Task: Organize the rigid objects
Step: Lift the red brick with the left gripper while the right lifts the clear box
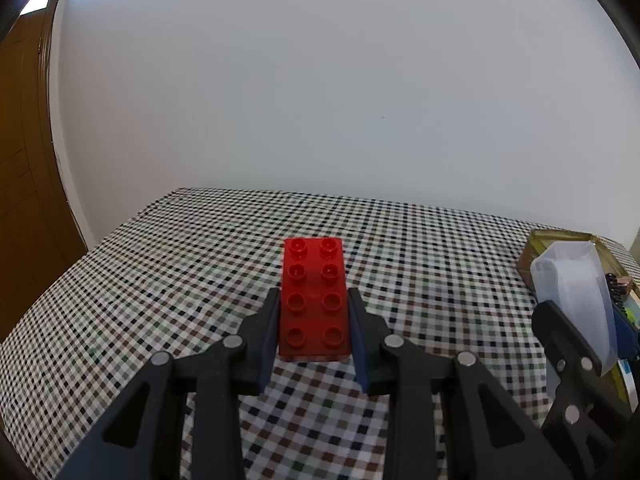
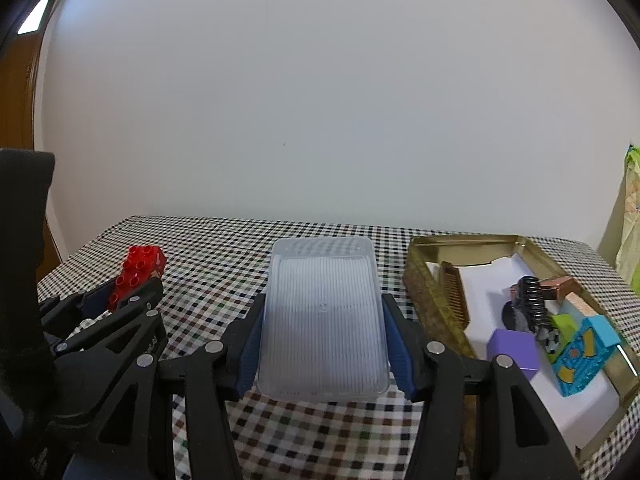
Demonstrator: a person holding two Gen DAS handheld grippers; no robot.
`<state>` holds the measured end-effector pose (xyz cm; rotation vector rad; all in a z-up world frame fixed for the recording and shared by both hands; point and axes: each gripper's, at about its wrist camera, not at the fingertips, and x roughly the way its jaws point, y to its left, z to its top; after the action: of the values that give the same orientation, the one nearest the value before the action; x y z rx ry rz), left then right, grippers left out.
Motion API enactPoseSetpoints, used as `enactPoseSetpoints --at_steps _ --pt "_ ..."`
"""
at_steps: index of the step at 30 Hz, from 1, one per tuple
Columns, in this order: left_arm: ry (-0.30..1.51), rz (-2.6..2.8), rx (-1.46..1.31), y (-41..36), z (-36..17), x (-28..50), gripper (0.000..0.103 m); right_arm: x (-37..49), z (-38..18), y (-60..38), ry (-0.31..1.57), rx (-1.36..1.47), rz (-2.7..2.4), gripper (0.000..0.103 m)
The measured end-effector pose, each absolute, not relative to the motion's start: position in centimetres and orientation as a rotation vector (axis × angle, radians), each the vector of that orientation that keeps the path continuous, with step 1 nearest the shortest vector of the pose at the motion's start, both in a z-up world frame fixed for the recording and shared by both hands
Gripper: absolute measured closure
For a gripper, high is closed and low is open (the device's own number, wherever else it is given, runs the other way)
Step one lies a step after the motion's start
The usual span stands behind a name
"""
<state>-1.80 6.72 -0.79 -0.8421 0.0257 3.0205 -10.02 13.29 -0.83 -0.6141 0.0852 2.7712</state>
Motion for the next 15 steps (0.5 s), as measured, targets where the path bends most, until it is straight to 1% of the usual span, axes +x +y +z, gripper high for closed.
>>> enactPoseSetpoints --at_steps 15 --pt "0.067 2.999 -0.791 12.1 0.2 4.4 0.072 -5.6 -0.2 14.4 0.095 -0.526 2.762 0.046"
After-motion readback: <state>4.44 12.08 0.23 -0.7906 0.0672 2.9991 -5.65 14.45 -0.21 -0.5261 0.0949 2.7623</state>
